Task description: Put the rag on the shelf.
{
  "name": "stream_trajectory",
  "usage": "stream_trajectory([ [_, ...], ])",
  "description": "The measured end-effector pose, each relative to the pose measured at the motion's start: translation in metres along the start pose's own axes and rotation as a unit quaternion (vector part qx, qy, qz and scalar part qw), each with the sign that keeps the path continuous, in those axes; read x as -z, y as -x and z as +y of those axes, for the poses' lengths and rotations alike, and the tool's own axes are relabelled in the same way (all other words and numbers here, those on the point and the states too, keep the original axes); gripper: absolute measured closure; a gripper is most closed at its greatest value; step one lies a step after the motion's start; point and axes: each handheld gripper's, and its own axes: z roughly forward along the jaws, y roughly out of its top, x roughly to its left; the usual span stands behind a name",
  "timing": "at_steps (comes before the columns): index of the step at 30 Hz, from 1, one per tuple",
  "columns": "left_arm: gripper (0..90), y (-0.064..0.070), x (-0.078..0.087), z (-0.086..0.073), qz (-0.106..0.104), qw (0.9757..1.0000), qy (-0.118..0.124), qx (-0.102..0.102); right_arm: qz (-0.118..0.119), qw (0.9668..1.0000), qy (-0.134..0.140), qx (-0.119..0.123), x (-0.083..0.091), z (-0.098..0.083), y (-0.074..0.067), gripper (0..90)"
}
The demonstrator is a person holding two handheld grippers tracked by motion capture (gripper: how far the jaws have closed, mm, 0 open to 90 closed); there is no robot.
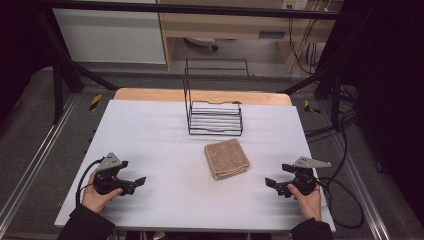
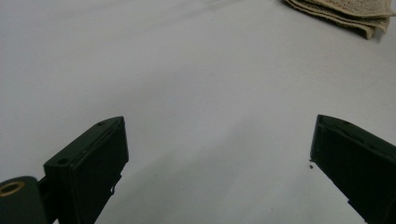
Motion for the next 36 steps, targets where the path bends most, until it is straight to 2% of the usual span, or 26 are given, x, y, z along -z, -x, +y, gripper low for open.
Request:
stream_trajectory([
  [15, 4.2, 0.000, 0.000, -0.001, -0.002, 1.0000, 0.001, 0.001, -0.001, 1.0000, 0.000, 0.004, -0.003, 0.002, -0.005, 0.6],
  [25, 4.3, 0.000, 0.001, -0.001, 0.001, 1.0000, 0.005, 0.002, -0.002, 0.9998, -0.009, 0.020, -0.014, 0.007, -0.020, 0.6],
  [36, 4.4, 0.000, 0.001, 0.000, 0.002, 1.0000, 0.004, 0.004, -0.015, 0.9989, -0.016, 0.041, -0.031, 0.017, -0.041, 1.4],
])
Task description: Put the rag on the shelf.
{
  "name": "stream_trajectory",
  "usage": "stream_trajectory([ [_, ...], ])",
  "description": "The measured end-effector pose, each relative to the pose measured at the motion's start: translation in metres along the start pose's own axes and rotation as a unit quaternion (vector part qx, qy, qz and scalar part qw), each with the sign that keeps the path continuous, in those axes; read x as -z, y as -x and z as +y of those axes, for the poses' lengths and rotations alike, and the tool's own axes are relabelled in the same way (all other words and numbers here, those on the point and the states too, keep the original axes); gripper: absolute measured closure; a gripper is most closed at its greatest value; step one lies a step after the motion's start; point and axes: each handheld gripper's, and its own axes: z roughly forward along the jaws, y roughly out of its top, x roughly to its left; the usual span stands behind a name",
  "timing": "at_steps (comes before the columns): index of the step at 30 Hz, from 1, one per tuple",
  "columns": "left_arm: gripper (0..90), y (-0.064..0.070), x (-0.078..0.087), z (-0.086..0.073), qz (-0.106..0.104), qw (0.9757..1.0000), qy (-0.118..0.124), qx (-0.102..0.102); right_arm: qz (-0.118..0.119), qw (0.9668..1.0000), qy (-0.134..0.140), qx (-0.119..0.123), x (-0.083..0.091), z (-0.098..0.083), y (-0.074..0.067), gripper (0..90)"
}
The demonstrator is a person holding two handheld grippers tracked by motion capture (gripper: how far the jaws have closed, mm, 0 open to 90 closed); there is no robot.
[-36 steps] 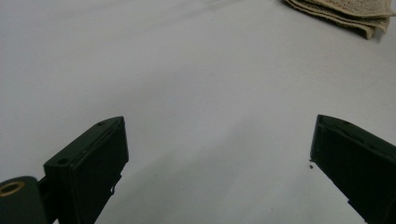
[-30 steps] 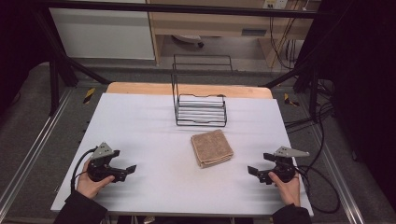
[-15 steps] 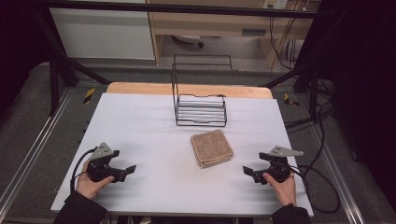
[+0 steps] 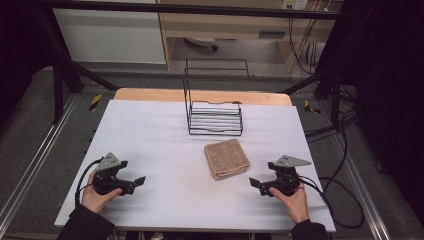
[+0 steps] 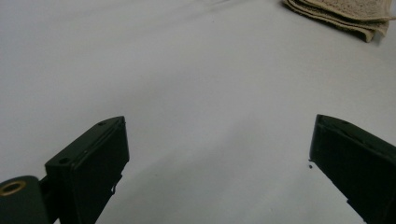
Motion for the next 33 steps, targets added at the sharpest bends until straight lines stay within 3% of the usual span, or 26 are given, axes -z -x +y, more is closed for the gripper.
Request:
stream_trajectory([
  [11, 4.7, 0.000, 0.000, 0.000, 0.002, 1.0000, 0.000, 0.003, -0.012, 0.9996, -0.025, 0.010, -0.024, 0.017, -0.022, 4.3],
  [15, 4.9, 0.000, 0.000, 0.000, 0.003, 1.0000, 0.000, 0.003, 0.002, 0.9994, -0.029, 0.017, -0.034, 0.024, -0.034, 7.8],
  [26, 5.1, 0.000, 0.001, 0.000, 0.004, 1.0000, -0.001, 0.003, 0.021, 0.9980, -0.040, 0.044, -0.064, 0.038, -0.062, 25.3],
  [30, 5.2, 0.000, 0.000, 0.000, 0.003, 1.0000, -0.002, 0.002, 0.018, 0.9970, -0.049, 0.057, -0.077, 0.041, -0.072, 33.7],
  [33, 5.3, 0.000, 0.000, 0.000, 0.003, 1.0000, -0.002, 0.003, 0.017, 0.9965, -0.061, 0.054, -0.089, 0.044, -0.078, 43.4],
])
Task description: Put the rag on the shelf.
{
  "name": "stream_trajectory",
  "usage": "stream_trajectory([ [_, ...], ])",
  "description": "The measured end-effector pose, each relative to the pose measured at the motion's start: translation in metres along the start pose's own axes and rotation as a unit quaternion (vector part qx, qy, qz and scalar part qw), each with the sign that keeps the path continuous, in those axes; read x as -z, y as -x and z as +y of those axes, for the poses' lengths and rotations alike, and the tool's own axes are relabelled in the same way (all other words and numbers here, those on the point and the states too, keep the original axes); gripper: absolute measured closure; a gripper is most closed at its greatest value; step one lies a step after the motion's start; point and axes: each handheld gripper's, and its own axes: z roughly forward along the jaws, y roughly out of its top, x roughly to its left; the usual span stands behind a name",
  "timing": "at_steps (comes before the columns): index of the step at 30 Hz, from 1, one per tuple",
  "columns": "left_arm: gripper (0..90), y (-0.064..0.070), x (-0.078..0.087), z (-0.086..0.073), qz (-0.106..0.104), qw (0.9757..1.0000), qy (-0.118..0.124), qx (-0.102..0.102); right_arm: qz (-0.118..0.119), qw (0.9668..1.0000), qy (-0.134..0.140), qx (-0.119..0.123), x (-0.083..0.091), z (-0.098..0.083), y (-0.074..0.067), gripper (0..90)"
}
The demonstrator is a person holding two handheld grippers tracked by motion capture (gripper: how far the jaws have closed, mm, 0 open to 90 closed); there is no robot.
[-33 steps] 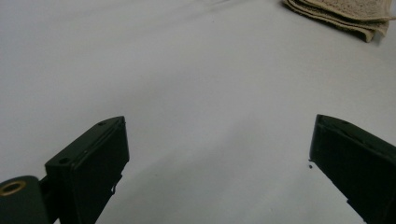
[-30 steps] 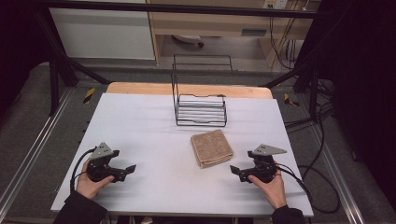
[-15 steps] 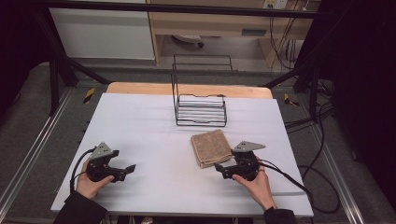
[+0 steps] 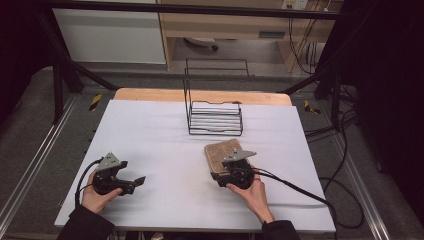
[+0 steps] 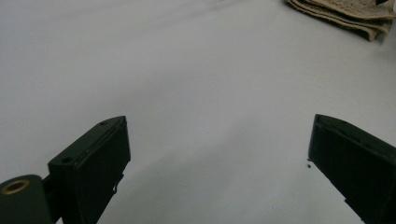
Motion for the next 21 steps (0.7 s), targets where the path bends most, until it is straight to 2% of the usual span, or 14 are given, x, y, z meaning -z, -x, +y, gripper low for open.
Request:
stream_trajectory([
  [4, 5.4, 0.000, 0.000, 0.000, 0.000, 1.0000, -0.001, 0.000, -0.007, 0.9999, -0.007, -0.002, -0.008, 0.001, -0.002, 48.5],
  [10, 5.6, 0.000, 0.000, 0.000, 0.000, 1.0000, -0.003, -0.001, -0.035, 0.9991, -0.020, 0.014, -0.017, 0.002, -0.008, 52.9],
  [14, 5.6, 0.000, 0.000, 0.000, 0.000, 1.0000, -0.002, 0.000, -0.053, 0.9982, -0.016, 0.022, -0.020, 0.000, -0.010, 57.4],
  [18, 5.7, 0.000, 0.000, 0.000, 0.000, 1.0000, -0.004, -0.001, -0.068, 0.9964, -0.015, 0.048, -0.020, -0.003, -0.013, 60.2],
  [20, 5.7, 0.000, 0.000, 0.000, 0.001, 1.0000, -0.004, -0.001, -0.086, 0.9935, -0.024, 0.071, -0.022, -0.003, -0.017, 61.7],
  [21, 5.7, 0.000, 0.000, 0.000, 0.001, 1.0000, -0.004, -0.001, -0.086, 0.9935, -0.024, 0.071, -0.022, -0.003, -0.017, 61.7],
])
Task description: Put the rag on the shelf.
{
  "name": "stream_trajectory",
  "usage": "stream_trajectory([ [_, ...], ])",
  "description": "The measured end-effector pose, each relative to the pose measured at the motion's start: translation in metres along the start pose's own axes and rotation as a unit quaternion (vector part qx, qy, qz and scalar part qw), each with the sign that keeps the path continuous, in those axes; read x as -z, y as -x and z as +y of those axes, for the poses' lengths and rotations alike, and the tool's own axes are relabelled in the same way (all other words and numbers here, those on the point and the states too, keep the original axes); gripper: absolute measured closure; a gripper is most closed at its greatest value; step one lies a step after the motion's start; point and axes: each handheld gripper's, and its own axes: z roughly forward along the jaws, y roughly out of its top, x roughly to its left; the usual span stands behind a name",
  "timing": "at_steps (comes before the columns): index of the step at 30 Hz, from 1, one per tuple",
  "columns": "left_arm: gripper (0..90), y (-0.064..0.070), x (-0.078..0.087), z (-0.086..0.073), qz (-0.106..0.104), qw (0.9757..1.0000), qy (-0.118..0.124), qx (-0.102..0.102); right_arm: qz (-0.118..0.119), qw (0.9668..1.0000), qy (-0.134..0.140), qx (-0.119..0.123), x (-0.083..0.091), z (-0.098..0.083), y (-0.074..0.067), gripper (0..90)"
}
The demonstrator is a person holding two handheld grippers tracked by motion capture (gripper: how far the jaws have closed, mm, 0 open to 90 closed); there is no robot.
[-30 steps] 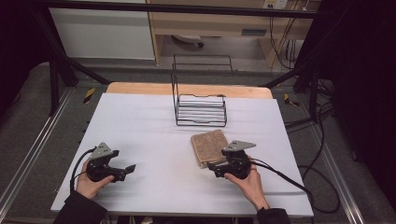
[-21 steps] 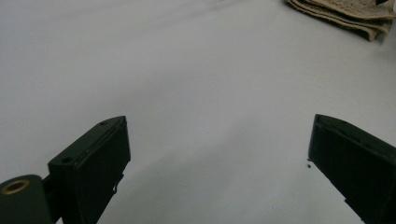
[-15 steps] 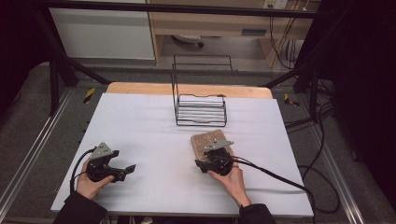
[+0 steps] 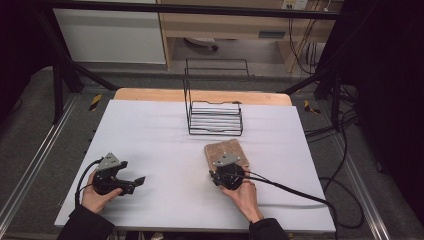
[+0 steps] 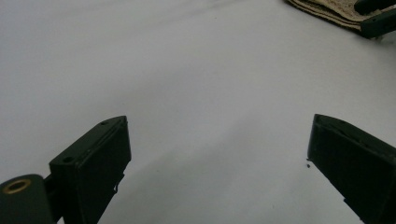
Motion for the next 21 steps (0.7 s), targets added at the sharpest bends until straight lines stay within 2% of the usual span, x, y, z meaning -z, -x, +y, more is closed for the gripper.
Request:
stream_trajectory([
  [2, 5.8, 0.000, 0.000, 0.000, 0.000, 1.0000, 0.002, 0.002, -0.006, 1.0000, -0.007, 0.003, 0.000, 0.001, -0.001, 63.9],
  [5, 5.8, 0.000, 0.000, 0.000, -0.001, 1.0000, 0.002, 0.001, -0.014, 0.9998, -0.010, 0.008, 0.000, 0.002, 0.001, 72.8],
  [9, 5.9, 0.000, 0.000, 0.000, -0.001, 1.0000, 0.000, 0.000, -0.011, 0.9998, -0.013, 0.003, 0.001, 0.003, 0.004, 78.4],
  [13, 6.0, 0.000, 0.000, 0.000, -0.001, 1.0000, 0.002, 0.001, 0.008, 0.9997, -0.012, -0.018, 0.002, 0.004, 0.011, 80.8],
  [14, 6.0, 0.000, 0.000, 0.000, -0.001, 1.0000, 0.002, 0.001, 0.023, 0.9993, -0.006, -0.028, 0.004, 0.003, 0.015, 81.2],
  [15, 6.0, 0.000, 0.000, 0.000, -0.002, 1.0000, 0.000, 0.000, 0.023, 0.9993, -0.006, -0.028, 0.004, 0.003, 0.015, 81.2],
  [16, 6.0, 0.000, 0.000, 0.000, -0.002, 1.0000, 0.000, 0.000, 0.035, 0.9988, -0.001, -0.033, 0.008, 0.003, 0.019, 81.6],
  [21, 6.0, 0.000, 0.000, 0.000, -0.002, 1.0000, 0.000, 0.001, 0.047, 0.9985, 0.007, -0.026, 0.017, 0.006, 0.021, 81.9],
])
